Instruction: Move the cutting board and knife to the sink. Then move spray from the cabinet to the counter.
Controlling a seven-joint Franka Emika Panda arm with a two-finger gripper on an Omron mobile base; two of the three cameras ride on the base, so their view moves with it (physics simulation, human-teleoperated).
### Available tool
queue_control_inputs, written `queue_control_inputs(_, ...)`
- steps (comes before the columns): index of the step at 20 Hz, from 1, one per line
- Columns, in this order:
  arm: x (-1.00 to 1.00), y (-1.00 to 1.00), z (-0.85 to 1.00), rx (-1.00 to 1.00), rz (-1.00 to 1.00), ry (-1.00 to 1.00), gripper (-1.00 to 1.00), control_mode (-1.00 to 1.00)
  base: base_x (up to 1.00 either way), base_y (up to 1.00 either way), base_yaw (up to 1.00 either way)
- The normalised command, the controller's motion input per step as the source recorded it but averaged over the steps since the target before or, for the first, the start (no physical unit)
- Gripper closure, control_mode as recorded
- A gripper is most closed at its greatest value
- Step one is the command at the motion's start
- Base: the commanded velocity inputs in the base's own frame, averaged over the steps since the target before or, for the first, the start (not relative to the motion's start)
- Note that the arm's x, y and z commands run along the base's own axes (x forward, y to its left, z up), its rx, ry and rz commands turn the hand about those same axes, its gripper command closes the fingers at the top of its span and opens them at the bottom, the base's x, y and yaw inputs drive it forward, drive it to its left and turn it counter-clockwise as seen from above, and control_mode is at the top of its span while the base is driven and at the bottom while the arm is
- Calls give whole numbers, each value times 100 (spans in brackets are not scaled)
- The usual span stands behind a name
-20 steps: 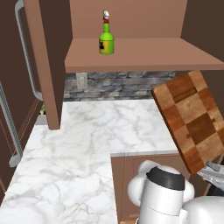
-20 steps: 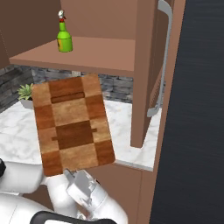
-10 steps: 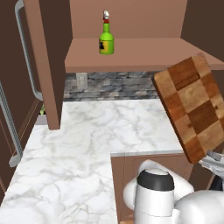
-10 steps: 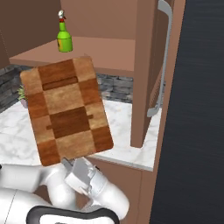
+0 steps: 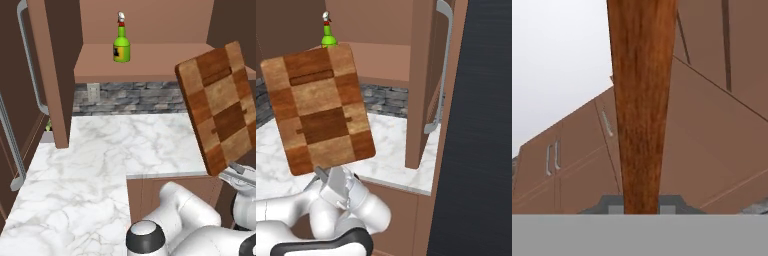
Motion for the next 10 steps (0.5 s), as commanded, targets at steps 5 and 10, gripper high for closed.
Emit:
queue_control_inputs(5,0,27,36,17,0,-8,100,-100,0,0,0)
queue_control_inputs(10,0,34,34,3,0,-17,100,-100,0,0,0)
